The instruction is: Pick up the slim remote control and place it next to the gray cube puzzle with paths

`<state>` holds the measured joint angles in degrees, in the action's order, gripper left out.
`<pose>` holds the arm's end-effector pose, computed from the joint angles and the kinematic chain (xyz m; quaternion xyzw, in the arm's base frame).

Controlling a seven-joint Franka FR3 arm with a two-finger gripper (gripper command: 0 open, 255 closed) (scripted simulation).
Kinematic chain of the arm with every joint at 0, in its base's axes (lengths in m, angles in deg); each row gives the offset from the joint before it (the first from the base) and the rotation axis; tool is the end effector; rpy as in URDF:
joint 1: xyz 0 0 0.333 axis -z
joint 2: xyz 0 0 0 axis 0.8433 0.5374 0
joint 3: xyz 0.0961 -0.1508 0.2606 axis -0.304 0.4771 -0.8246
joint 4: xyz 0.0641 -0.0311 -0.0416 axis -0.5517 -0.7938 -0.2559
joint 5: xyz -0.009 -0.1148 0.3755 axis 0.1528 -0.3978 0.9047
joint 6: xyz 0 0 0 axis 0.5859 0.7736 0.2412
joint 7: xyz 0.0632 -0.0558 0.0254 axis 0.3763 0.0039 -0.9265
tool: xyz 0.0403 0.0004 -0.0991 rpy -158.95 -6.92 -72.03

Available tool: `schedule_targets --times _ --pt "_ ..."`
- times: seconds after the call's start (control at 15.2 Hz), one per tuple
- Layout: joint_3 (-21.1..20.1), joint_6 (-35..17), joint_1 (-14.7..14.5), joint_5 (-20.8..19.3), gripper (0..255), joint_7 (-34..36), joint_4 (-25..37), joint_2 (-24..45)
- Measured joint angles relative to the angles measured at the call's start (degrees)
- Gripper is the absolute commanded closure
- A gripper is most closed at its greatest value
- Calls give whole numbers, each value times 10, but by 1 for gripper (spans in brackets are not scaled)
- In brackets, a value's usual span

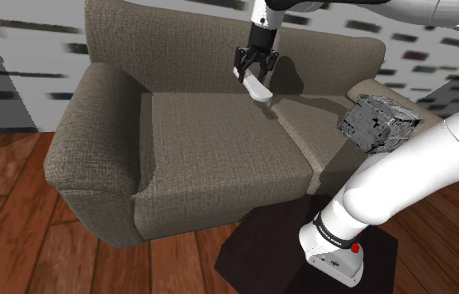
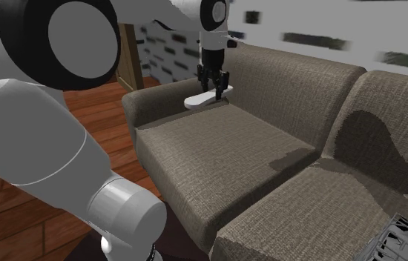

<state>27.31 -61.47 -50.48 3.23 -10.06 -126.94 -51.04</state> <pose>0.4664 -0.0599 0.5710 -0.9682 0.2500 -0.0032 0.0084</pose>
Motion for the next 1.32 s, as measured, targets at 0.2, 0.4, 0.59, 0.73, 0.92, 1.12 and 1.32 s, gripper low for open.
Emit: schedule_targets --times 0.2,0.4,0.59,0.73,0.92,1.12,1.32 --pt "0 24 0 0 255 0 28 5" --pt "1 45 0 0 255 0 49 5" --pt "19 52 11 -6 255 -28 47 -4" --pt "36 57 21 -11 255 -53 42 -15" --pt "62 54 36 -21 255 -92 22 -31" --pt "91 57 52 -30 255 -134 26 -31" --pt "122 58 68 -39 255 -178 32 -27"
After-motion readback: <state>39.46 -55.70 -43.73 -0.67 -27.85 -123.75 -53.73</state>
